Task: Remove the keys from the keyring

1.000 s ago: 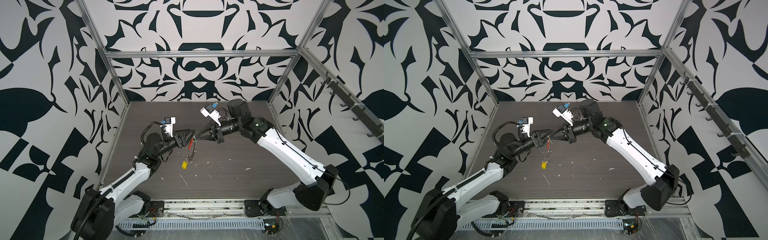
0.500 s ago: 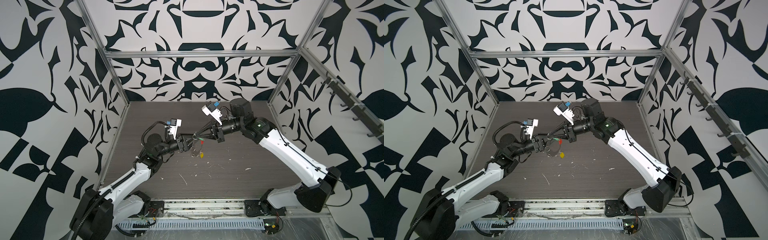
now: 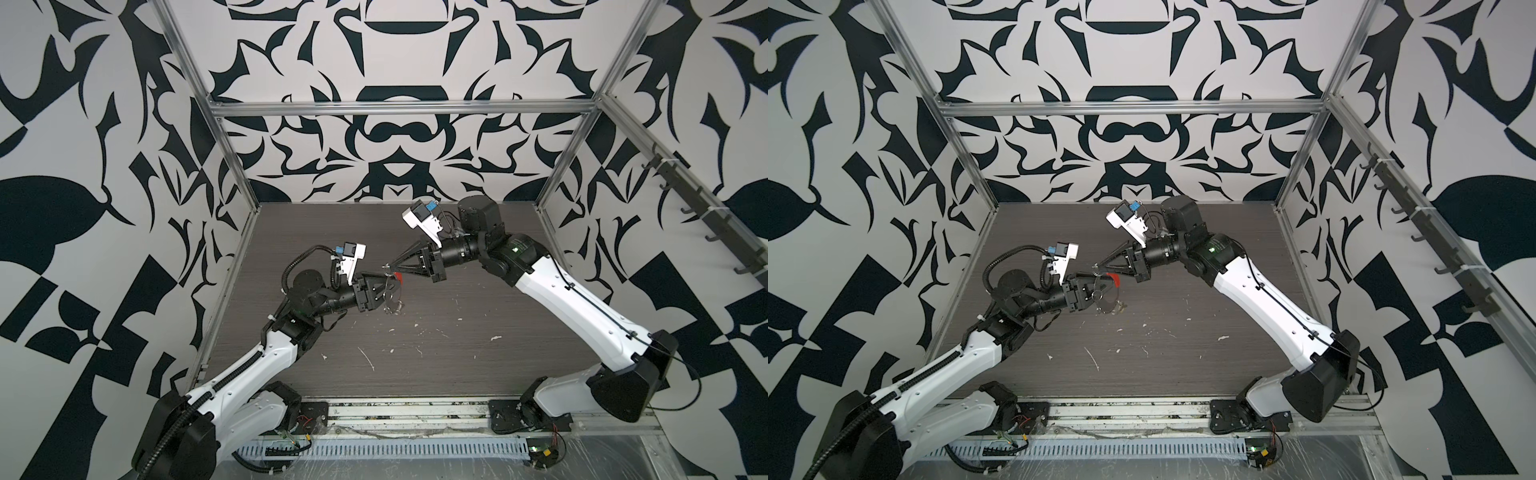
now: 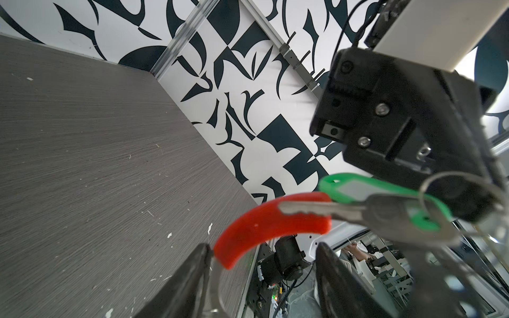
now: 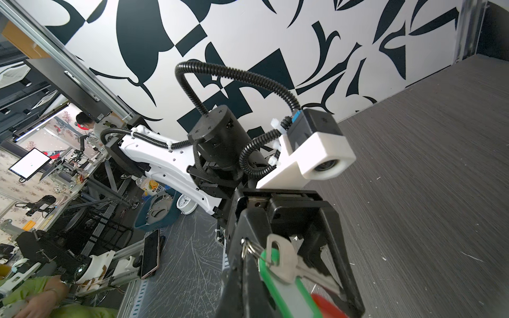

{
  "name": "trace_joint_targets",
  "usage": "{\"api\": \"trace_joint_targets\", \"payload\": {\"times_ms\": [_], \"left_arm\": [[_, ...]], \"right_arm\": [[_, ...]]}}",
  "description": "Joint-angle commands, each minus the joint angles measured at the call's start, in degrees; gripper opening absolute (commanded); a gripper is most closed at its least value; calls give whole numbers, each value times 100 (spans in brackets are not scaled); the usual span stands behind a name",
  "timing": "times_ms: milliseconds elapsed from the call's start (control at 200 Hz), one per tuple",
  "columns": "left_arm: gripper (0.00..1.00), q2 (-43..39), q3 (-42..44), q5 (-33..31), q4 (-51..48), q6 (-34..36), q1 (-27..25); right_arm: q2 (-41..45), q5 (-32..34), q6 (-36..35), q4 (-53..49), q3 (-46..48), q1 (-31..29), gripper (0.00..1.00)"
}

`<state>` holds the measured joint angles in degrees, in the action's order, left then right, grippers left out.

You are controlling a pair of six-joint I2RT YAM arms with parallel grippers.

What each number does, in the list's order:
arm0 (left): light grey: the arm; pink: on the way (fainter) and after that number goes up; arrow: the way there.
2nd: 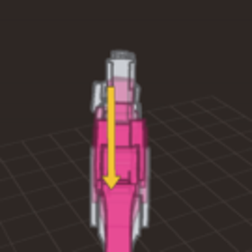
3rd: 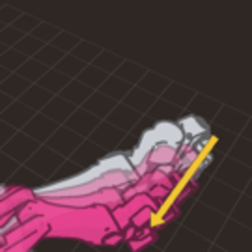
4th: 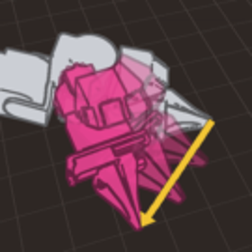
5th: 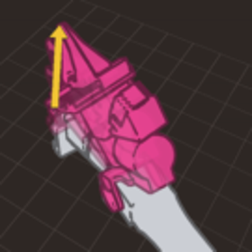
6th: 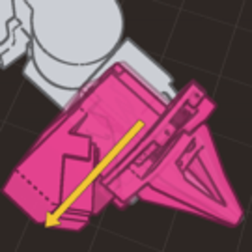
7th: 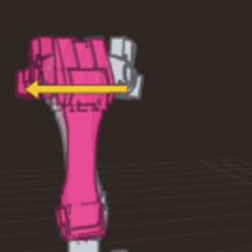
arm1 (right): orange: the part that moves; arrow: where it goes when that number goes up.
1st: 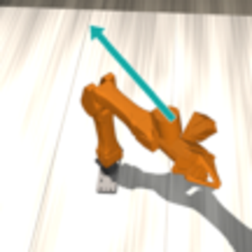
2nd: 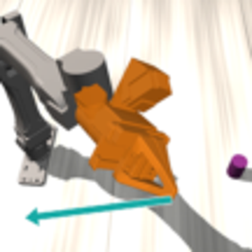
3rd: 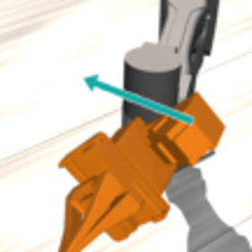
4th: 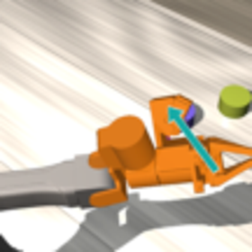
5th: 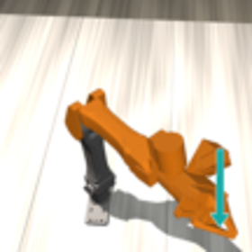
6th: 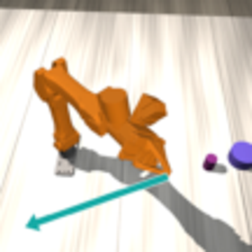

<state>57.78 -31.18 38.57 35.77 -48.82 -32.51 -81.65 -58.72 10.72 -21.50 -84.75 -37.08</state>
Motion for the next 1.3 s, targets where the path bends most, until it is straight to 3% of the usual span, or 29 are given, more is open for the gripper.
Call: {"api": "trace_joint_targets", "payload": {"times_ms": [0,435,680,885,1295], "left_arm": [[64,-68,-106,189,116,48,-87],[63,-102,-173,251,96,-108,-175],[63,-381,-329,468,-216,-58,-172],[63,-310,-472,574,-356,-69,-168],[62,-356,-818,-606,-2001,844,-159]], "right_arm": [[-3,35,88,356,-252,31,0],[-264,305,658,1138,-207,201,0],[-382,593,540,1091,-254,210,0],[-613,326,688,1350,-241,203,0],[-480,-499,892,1884,-96,184,0]]}}
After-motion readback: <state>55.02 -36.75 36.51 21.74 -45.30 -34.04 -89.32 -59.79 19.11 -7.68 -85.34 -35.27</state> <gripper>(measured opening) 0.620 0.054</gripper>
